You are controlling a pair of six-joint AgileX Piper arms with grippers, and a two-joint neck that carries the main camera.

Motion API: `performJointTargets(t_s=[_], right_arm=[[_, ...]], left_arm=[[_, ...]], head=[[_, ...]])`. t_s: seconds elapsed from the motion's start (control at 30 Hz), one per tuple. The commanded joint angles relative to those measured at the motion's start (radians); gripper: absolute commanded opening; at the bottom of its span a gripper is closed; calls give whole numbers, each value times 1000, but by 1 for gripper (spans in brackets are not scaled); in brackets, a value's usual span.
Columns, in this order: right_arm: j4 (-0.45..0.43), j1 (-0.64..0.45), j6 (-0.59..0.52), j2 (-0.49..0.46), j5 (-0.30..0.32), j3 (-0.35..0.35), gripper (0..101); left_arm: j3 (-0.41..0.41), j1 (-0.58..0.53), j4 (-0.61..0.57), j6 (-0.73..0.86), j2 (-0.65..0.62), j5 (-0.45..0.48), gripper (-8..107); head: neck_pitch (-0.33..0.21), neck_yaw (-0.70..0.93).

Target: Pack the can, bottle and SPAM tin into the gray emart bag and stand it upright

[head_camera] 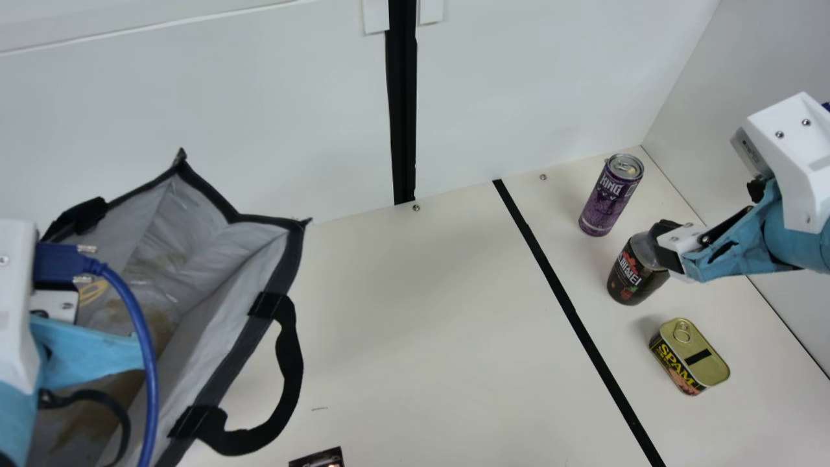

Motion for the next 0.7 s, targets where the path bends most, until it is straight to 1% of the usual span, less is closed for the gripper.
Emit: performJointTargets(t_s=[0.0,0.3,0.67], right_arm=[[0,0,0,0,0,0,95],[0,0,0,0,0,0,95],[0,0,0,0,0,0,95]], left_arm=[[19,-7,7,-25,2,2,-8],[76,-69,-12,-102,24,2,-8],[78,-144,-115,-156,56,2,-8]], head=[[-23,-2],[-23,-2],[-23,-2]])
